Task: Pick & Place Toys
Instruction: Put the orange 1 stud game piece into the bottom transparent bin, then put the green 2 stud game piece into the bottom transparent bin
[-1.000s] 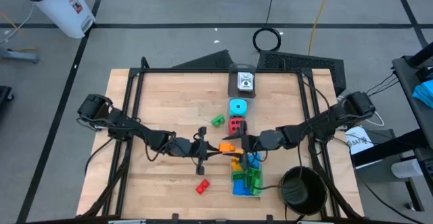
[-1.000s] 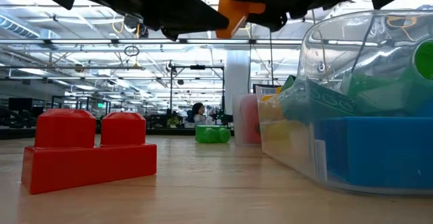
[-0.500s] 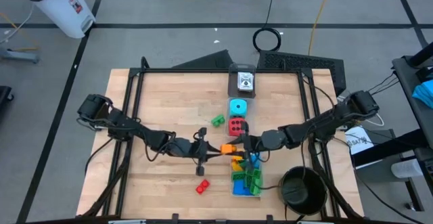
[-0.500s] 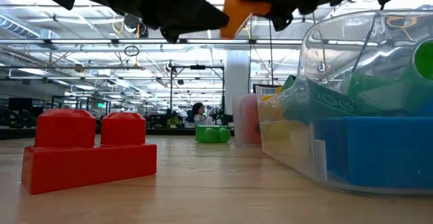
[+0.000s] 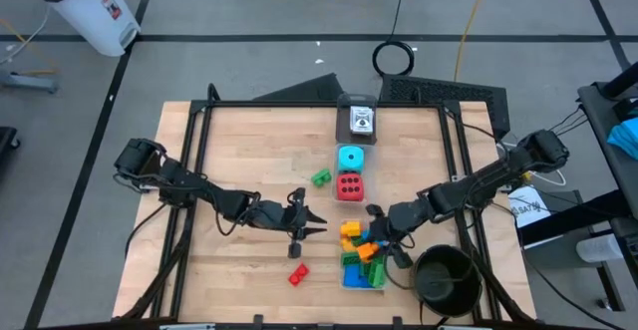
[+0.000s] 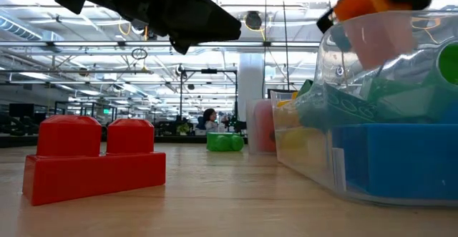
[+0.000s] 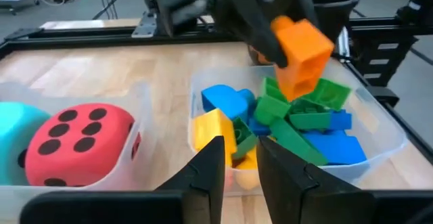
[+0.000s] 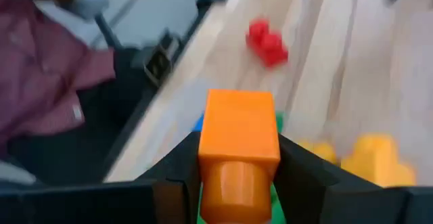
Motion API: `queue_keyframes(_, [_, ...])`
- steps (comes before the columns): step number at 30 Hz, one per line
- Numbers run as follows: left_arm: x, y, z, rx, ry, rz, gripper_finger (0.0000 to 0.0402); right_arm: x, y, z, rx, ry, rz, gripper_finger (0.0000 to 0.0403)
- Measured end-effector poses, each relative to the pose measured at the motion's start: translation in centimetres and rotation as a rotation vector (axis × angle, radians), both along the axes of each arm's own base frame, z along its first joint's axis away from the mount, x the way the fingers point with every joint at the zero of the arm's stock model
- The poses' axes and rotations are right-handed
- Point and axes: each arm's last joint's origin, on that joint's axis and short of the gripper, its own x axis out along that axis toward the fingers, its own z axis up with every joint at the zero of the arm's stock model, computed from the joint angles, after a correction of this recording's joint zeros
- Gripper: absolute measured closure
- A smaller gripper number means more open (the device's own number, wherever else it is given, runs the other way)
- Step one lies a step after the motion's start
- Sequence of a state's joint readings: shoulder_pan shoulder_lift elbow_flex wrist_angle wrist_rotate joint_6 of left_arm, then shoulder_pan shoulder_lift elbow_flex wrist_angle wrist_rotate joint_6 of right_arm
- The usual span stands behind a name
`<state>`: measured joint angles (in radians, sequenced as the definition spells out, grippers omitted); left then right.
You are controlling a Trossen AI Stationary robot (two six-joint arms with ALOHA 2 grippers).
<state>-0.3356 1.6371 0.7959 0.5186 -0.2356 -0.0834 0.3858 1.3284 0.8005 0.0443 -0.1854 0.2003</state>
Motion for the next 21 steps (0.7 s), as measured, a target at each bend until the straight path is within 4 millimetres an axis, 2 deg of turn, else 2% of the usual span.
queue_keyframes(6, [0.2, 0.6, 0.0, -0.090, 0.003, 0.085, 0.0309, -0.1, 0.2, -0.1, 0.011, 0.017, 0.000, 0.0255])
queue_keyframes(9, [0.3, 1.4, -0.1, -0.167, 0.008, 0.178, 0.0309, -0.1, 0.3, -0.1, 0.011, 0.016, 0.001, 0.0247])
queue_keyframes(15, [0.5, 3.4, -0.9, -0.202, 0.085, 0.292, 0.0306, -0.1, 0.2, -0.1, 0.014, 0.014, -0.003, 0.0220])
queue_keyframes(18, [0.4, 5.1, -1.6, -0.181, 0.140, 0.386, 0.0283, 0.0, 0.3, 0.1, 0.018, -0.005, -0.001, 0.0209])
queue_keyframes(21, [0.6, 6.8, -2.4, -0.137, 0.179, 0.463, 0.0234, 0.1, 0.3, 0.2, 0.024, -0.023, 0.000, 0.0203])
